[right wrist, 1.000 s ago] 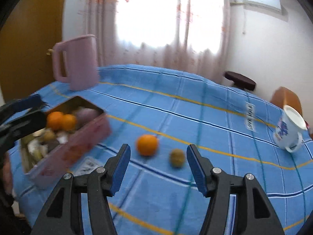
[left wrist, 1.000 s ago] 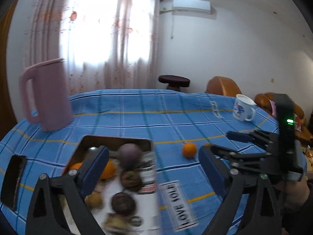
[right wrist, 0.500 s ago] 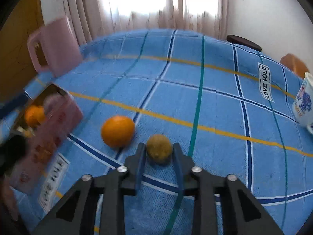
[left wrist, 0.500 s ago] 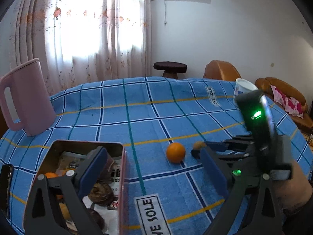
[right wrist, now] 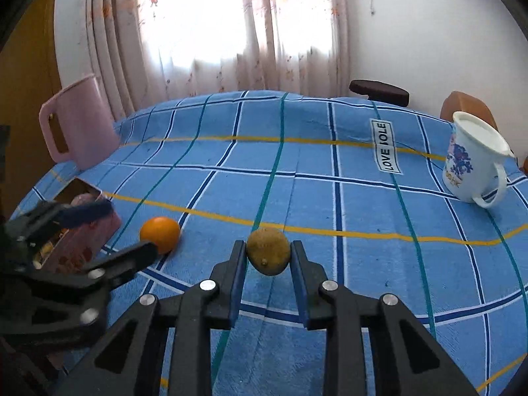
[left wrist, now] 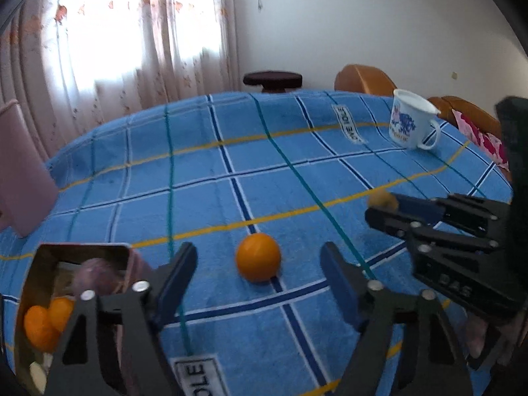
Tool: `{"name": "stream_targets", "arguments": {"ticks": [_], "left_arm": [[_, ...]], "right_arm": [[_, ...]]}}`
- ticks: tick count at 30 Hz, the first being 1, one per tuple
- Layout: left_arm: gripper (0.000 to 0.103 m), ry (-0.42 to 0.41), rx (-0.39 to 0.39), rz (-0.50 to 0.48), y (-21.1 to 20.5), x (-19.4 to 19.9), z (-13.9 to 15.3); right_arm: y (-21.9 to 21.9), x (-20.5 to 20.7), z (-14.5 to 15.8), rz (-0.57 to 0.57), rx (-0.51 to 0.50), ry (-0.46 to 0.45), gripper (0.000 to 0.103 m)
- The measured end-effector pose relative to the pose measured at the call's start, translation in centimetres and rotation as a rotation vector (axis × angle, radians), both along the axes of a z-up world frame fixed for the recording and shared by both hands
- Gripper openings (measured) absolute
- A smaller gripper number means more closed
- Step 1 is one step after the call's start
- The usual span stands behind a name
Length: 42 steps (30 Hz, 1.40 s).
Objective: Organize fruits
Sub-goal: 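Grasp the orange on the tablecloth with the left tool, then carry the orange and the greenish-brown fruit over the tin with both tools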
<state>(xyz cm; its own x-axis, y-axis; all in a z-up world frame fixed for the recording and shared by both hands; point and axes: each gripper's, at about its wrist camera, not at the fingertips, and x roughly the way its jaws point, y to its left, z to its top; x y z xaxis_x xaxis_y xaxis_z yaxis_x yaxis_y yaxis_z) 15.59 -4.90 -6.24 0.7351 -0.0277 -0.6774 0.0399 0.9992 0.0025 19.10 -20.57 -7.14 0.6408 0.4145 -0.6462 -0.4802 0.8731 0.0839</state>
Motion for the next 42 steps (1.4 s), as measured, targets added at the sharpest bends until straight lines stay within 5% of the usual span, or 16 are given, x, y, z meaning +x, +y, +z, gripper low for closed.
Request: {"name": "stream_targets", "arguments": {"ticks": [1, 9, 11, 17, 42], "left_arm": [[0.063, 0.017, -0.004, -0.006, 0.0, 0.4, -0.2], [0.049, 0.132, -0.031, -0.016, -0.3, 2.9, -2.4], [0.035, 0.128, -0.051, -0.013, 0.0, 2.9, -2.4], [0.035, 0.083, -0.099, -0.040, 0.2, 1.7, -1.8], [0.035, -0.168, -0.030, -0.018, -0.7, -3.0, 1.2]], "right_arm": [[0.0, -0.1, 0.1, 0.005, 0.003, -0.006, 0.028], [0.1, -0.6, 0.3, 0.024, 0.000, -0.033, 0.028], [0.0, -0.8, 0.4, 0.031, 0.012, -0.041, 0.028], [-0.3, -1.6, 1.0, 0.038, 0.034, -0.090, 0.028], [-0.9, -4.8, 2.7, 0.050, 0.073, -0.288, 0.028]]}}
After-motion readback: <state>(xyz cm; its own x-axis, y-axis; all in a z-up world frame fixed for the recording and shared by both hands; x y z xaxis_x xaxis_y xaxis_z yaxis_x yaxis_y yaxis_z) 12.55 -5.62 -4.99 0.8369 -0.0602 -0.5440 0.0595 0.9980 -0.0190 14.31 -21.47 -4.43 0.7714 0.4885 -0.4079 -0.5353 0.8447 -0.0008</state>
